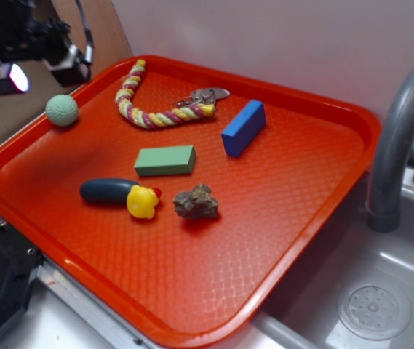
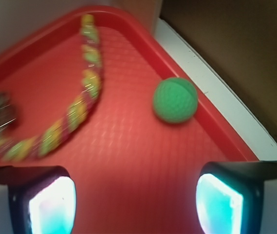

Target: Grab the green ball.

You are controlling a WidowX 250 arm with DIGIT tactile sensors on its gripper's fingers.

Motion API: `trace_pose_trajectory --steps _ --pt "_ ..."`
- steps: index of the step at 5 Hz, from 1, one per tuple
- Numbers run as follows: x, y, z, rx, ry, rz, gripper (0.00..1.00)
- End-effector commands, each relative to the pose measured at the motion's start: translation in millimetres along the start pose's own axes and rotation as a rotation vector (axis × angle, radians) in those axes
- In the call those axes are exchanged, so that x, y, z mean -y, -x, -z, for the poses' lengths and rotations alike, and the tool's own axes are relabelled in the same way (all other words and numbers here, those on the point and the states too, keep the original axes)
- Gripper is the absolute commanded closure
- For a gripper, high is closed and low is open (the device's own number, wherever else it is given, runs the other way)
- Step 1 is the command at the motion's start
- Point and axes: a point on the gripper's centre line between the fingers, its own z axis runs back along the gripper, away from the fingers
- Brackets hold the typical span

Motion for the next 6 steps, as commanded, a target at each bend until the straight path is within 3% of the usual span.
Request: trace_pose_trajectory --steps 1,3,4,5,6 --pt "-21 -46 50 -0.004 -0.067 -0.025 0.0" --pt "-35 -77 64 0.015 -0.092 0.101 0.0" --pt "-53 -84 74 -0.022 -0.119 0.144 0.0" --pt "-50 -80 76 -0.016 -0.135 0.15 1.0" --pt "-45 -78 74 -0.012 -0.132 0.179 1.0"
